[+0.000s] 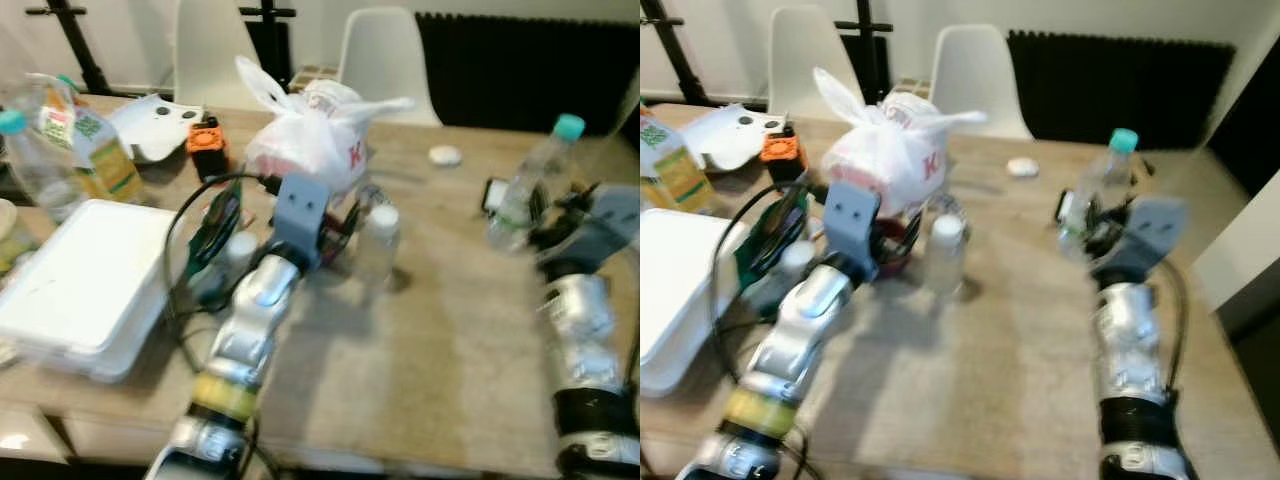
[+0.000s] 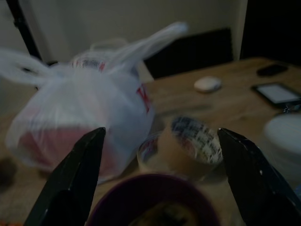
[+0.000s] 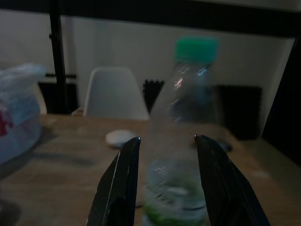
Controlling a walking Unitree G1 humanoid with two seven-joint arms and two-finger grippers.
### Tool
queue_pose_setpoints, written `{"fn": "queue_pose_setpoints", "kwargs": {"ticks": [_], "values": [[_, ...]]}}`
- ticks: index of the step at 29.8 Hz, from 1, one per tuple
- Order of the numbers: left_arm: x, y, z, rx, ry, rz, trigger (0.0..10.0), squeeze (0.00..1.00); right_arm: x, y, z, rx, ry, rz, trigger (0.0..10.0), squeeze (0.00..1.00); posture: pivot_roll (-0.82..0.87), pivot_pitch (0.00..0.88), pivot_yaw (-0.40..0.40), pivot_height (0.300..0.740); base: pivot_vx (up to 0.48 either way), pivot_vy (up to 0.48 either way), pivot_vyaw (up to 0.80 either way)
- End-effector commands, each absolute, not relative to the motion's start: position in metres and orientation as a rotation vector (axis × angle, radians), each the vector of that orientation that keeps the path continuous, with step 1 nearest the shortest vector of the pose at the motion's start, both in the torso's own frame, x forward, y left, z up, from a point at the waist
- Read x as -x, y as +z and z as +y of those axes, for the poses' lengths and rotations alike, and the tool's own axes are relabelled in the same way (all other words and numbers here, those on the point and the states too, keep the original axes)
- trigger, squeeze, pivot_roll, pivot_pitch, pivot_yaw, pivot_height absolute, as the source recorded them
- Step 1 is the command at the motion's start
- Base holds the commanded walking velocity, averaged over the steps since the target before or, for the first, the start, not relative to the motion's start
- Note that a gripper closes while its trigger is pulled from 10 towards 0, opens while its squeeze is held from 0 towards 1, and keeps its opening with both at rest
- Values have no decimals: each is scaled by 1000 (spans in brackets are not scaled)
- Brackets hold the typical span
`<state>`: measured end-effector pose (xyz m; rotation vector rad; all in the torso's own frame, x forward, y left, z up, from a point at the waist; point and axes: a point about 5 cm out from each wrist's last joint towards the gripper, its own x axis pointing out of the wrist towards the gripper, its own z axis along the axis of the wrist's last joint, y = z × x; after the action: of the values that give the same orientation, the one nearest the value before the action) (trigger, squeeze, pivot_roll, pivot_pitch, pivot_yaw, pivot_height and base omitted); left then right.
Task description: Restocking fridge
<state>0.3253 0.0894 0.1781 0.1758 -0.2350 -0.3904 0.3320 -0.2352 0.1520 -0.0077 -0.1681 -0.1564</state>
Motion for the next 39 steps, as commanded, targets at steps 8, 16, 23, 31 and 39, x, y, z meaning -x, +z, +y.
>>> {"fn": "queue_pose_setpoints", "kwargs": {"ticks": [8,16,23,31,39], "values": [[-314,185,82,-119,-501,-259,10000,0,-329,147,-239,9,-171,-146,10000,0,10,64,-27,740,0,0,0],[-312,202,83,-79,-570,-283,10000,0,-328,146,-239,10,-171,-144,10000,0,14,65,-29,740,0,0,0],[-308,219,89,-83,-668,-263,10000,0,-328,146,-239,11,-171,-143,10000,0,14,68,-28,740,0,0,0],[-302,228,88,-36,-687,-265,10000,1000,-327,144,-240,12,-172,-137,10000,0,16,75,-28,740,0,0,0],[-329,218,76,-181,-600,-227,10000,0,-329,145,-236,10,-162,-136,10000,0,12,75,-28,740,0,0,0]]}}
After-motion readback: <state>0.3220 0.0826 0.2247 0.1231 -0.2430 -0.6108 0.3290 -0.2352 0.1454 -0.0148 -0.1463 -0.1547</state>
